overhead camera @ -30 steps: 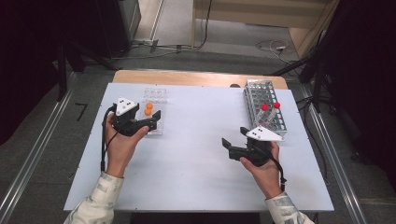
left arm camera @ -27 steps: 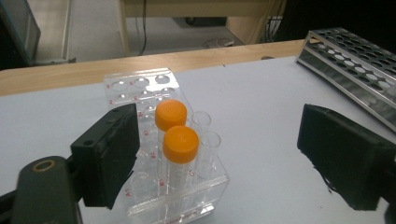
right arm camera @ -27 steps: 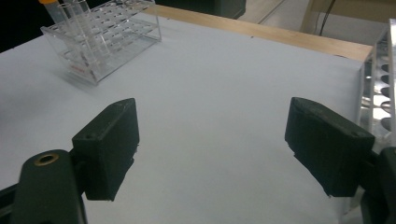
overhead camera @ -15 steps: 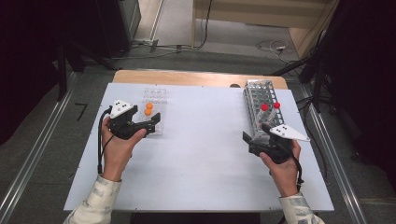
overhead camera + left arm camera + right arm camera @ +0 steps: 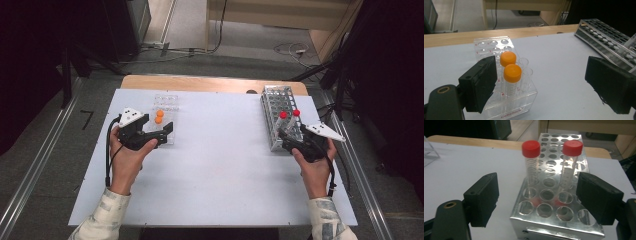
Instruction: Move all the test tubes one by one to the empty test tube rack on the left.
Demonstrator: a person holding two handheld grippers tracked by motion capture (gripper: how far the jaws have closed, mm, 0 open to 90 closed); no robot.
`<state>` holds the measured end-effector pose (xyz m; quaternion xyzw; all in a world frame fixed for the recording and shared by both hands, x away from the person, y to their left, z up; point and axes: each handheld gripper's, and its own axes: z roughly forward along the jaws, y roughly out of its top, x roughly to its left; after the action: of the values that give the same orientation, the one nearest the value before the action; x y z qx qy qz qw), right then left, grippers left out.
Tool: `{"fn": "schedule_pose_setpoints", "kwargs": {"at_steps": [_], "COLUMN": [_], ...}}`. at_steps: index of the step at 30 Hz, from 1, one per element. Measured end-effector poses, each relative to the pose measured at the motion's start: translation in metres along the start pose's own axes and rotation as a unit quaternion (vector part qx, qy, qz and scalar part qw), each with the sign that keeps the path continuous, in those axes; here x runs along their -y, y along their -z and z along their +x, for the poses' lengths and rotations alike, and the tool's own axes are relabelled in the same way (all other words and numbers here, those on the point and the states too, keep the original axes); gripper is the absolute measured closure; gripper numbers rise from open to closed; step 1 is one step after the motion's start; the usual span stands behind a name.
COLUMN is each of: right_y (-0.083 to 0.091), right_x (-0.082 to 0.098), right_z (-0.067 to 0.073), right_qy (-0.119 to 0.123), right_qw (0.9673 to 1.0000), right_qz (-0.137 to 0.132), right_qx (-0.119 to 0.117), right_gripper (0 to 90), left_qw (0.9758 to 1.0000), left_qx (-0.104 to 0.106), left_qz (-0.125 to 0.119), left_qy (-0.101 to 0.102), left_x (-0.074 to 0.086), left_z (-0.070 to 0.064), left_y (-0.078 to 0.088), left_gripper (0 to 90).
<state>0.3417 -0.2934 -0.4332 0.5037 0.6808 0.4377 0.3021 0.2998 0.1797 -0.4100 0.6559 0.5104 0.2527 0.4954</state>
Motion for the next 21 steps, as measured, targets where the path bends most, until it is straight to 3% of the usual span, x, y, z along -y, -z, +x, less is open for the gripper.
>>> {"fn": "schedule_pose_setpoints", "kwargs": {"at_steps": [9,21], "right_y": [-0.024,-0.045], "right_x": [-0.004,-0.004], "right_z": [-0.015,-0.025], "right_qy": [0.011,0.002], "right_qw": [0.9982,0.9979], "right_qz": [0.013,0.020], "right_qx": [0.057,0.061], "right_gripper": [25.8,58.7], "left_qw": [1.0000,0.9999], "left_qx": [0.003,0.010], "left_qz": [-0.001,0.001], "left_qy": [0.001,-0.003], "left_x": [0.000,0.000], "left_z": [-0.002,-0.006], "left_y": [-0.001,-0.001], "left_gripper": [11.5,13.1]}}
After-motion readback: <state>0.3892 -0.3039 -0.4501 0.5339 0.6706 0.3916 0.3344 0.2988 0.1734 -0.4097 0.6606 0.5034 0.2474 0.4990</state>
